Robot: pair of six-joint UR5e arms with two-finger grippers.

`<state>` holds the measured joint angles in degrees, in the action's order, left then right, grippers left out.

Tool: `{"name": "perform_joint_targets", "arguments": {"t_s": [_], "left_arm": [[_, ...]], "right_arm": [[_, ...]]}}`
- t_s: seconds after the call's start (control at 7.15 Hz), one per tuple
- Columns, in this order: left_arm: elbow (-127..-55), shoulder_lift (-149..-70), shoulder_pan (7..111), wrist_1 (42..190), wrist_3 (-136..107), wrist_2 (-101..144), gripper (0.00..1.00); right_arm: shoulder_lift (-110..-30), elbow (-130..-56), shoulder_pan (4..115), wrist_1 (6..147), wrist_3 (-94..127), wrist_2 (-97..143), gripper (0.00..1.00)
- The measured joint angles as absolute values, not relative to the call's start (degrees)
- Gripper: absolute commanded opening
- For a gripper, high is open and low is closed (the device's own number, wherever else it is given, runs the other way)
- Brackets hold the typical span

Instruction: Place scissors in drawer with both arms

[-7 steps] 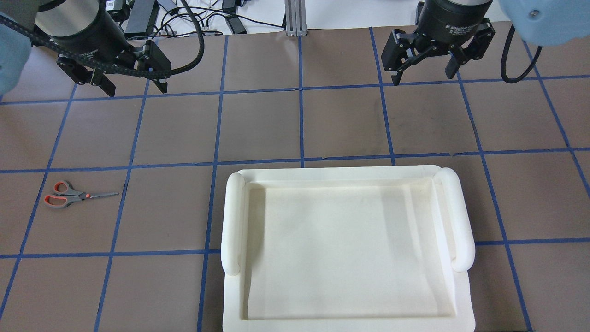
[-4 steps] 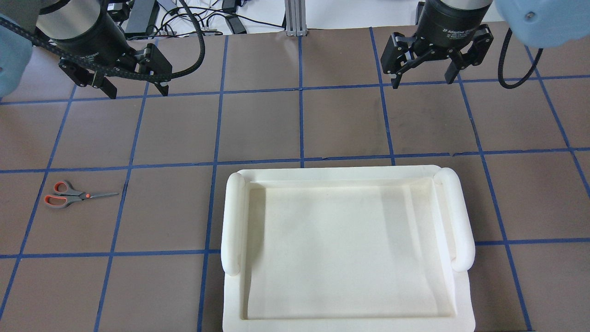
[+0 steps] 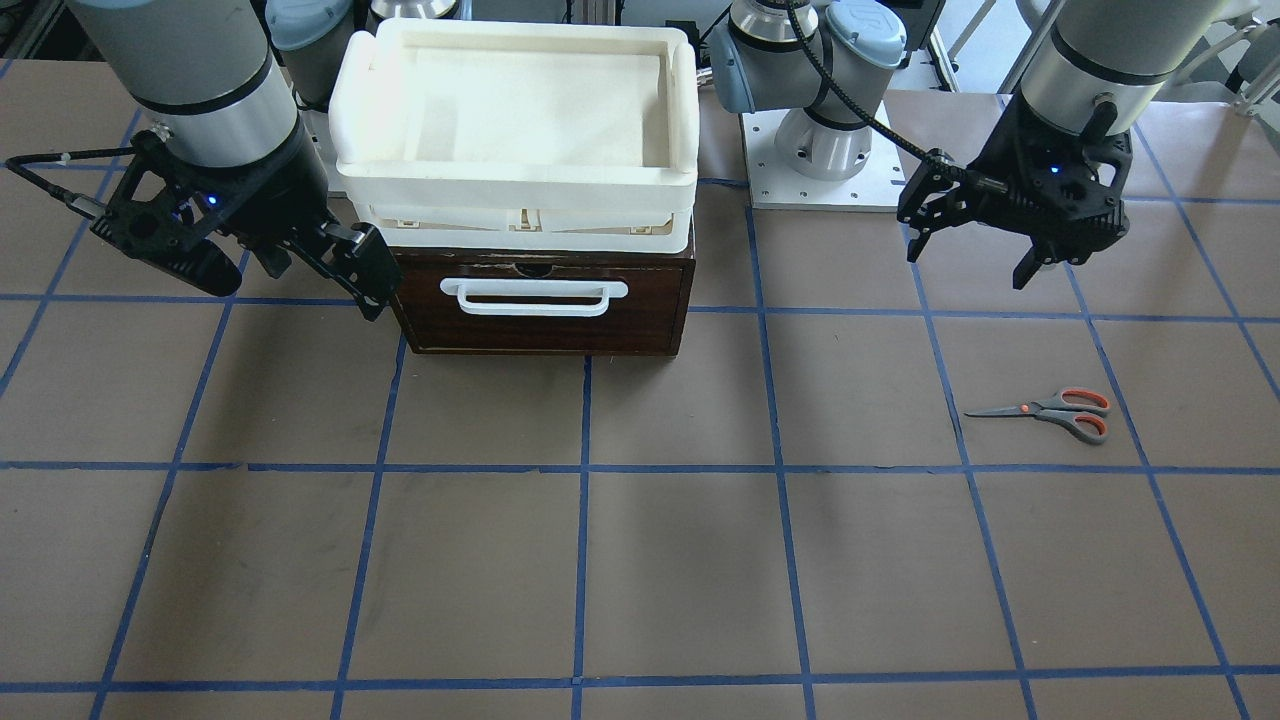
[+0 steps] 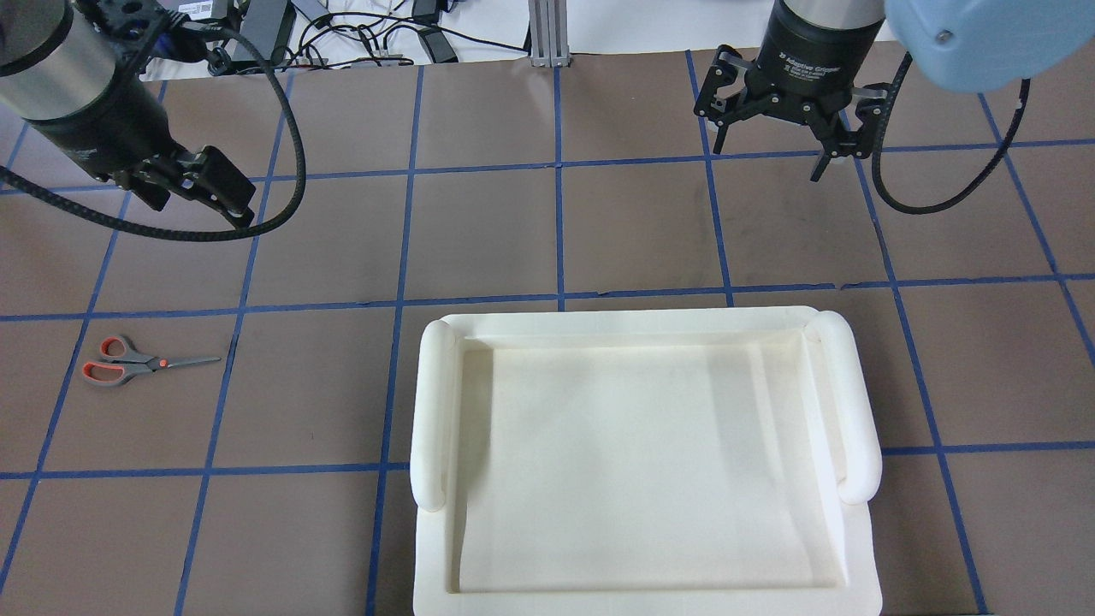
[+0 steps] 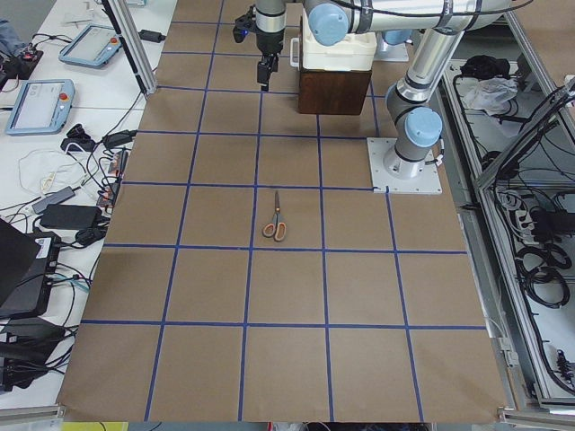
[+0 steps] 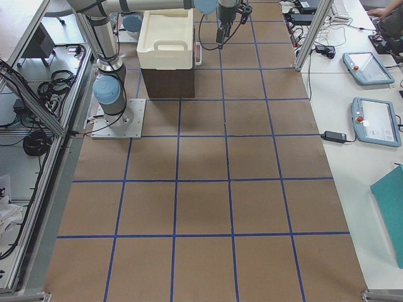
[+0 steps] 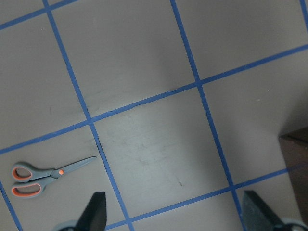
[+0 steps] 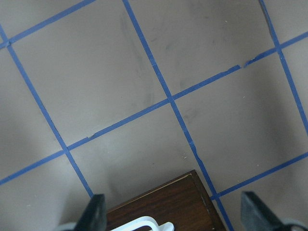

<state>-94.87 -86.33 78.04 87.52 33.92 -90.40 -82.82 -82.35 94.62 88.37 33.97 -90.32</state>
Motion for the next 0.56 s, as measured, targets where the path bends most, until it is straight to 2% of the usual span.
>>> {"name": "perform_joint_targets", "arguments": {"t_s": [0.56], "left_arm": [[-104.25, -85.52, 60.32, 84.01, 78.44, -91.36, 1.00]], "right_arm": [[-76.53, -82.22, 101.47, 90.80, 59.69, -90.95, 1.00]]}}
